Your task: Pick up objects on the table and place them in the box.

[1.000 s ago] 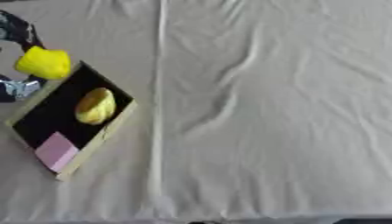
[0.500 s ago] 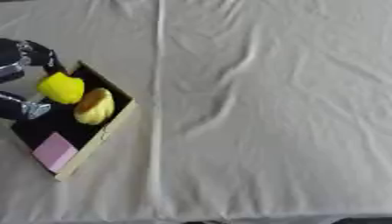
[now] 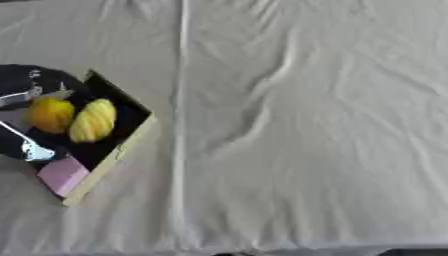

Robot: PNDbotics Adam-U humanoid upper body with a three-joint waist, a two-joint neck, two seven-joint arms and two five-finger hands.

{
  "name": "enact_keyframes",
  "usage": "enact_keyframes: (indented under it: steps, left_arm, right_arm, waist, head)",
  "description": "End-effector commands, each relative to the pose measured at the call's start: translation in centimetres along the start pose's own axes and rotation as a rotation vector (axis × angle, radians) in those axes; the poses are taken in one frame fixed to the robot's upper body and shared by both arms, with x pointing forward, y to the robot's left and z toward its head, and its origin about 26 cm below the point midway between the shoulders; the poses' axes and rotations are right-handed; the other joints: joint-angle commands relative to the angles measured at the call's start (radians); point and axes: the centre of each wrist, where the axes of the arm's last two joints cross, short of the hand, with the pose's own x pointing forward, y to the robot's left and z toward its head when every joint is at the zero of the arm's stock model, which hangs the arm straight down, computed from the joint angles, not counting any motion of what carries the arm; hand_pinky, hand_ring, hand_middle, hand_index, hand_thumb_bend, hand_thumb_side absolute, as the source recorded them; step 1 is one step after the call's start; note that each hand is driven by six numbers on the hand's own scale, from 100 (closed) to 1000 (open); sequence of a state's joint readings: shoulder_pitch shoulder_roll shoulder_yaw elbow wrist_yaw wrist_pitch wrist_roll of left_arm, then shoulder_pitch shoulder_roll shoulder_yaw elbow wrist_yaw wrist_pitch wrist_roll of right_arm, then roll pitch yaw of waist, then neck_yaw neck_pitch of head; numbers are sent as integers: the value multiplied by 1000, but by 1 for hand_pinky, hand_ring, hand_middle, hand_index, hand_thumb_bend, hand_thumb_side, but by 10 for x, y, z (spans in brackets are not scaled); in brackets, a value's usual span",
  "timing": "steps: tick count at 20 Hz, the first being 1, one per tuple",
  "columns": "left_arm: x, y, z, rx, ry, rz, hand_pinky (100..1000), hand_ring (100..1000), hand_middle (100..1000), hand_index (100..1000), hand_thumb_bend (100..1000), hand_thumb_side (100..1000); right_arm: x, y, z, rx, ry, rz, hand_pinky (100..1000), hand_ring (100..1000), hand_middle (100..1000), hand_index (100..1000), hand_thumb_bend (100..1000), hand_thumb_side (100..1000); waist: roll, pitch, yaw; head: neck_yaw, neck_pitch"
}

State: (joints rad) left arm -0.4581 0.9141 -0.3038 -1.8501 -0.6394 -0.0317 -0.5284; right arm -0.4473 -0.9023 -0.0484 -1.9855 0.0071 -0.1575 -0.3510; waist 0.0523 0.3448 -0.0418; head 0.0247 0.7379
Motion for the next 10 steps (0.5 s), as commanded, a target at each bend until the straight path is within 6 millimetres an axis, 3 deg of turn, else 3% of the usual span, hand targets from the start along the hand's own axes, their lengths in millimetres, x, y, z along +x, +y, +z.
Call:
enact_keyframes:
  steps: [1,8,10]
  left_arm:
    - [-4,13,8,49,28,-48,979,931,873,959,603,440]
    - [-1,23,14,154,30,-50,964,920,861,951,525,403]
    - [0,29,17,193,29,-50,955,911,854,942,463,370]
  right_arm:
    - [5,-6,-5,2,-26,16,926,851,734,824,100,100]
    - [4,-6,-3,3,-17,20,926,851,734,824,100,100]
    - [4,-6,-3,2,-13,21,926,851,735,824,100,100]
  waist:
    - [-5,-25,2]
    - [-6,-30,4]
    - [-7,-31,5]
  head:
    - [-2,-3]
    - [-6,-5]
    - [-9,-5]
